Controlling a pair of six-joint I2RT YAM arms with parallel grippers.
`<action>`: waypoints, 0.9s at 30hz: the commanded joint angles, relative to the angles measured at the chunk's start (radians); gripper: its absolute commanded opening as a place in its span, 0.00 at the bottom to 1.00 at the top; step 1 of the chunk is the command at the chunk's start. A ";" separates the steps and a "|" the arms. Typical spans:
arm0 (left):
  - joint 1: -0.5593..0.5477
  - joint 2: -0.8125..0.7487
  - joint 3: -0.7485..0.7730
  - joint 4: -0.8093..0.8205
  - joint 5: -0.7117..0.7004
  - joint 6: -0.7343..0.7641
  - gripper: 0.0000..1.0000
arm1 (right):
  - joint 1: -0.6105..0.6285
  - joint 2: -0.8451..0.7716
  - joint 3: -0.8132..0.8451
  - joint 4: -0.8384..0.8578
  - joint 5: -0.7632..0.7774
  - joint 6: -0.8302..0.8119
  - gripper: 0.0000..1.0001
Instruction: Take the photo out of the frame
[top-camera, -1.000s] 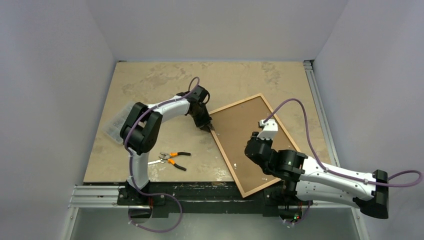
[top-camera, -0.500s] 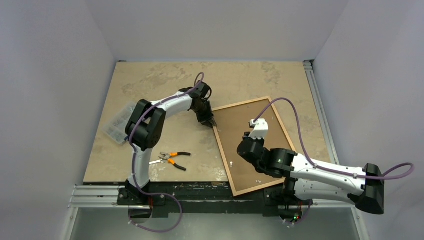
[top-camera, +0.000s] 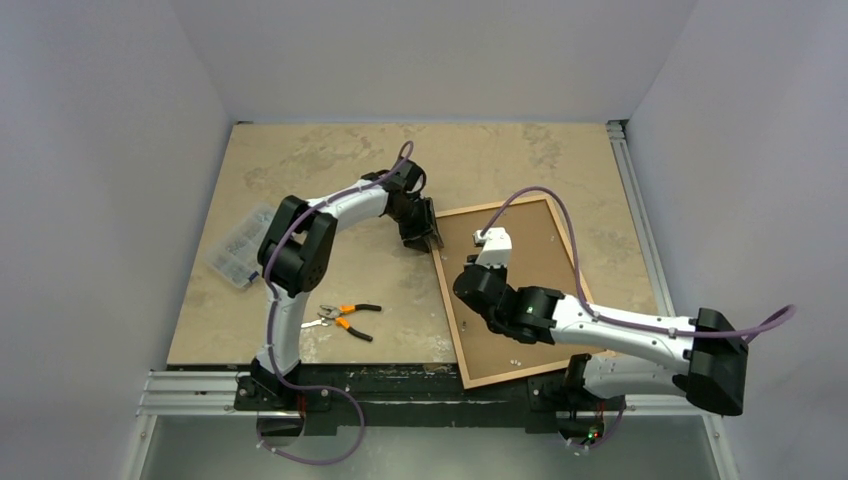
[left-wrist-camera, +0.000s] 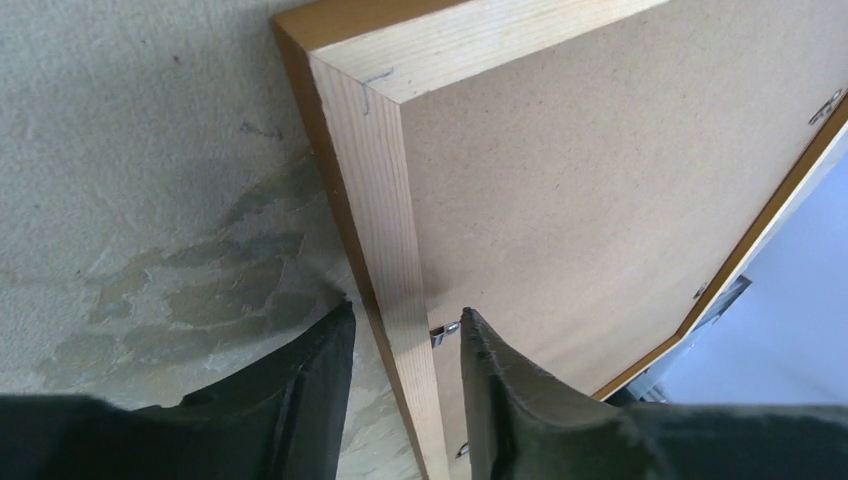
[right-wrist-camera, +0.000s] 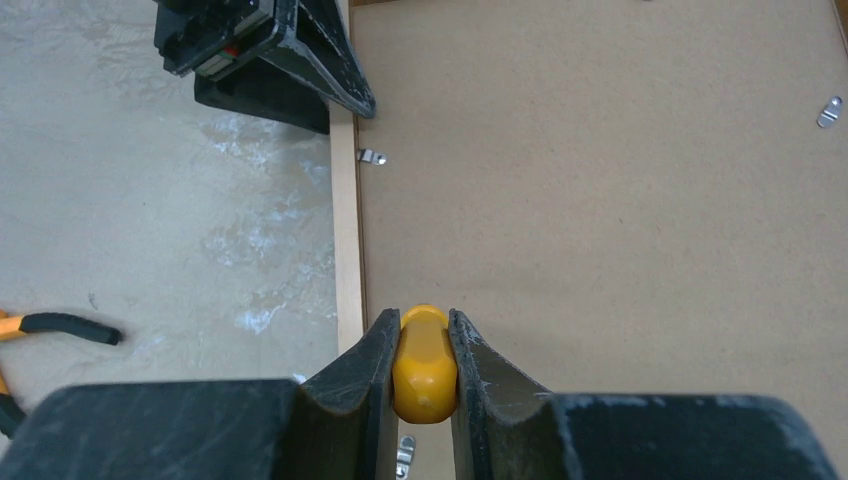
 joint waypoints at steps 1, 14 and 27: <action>0.010 -0.037 0.024 0.008 0.034 0.043 0.45 | -0.027 0.053 0.070 0.137 -0.012 -0.088 0.00; 0.031 0.022 0.140 -0.102 -0.115 0.165 0.53 | -0.118 0.252 0.160 0.294 -0.078 -0.215 0.00; 0.035 0.079 0.130 -0.083 -0.080 0.134 0.21 | -0.148 0.382 0.209 0.369 -0.102 -0.277 0.00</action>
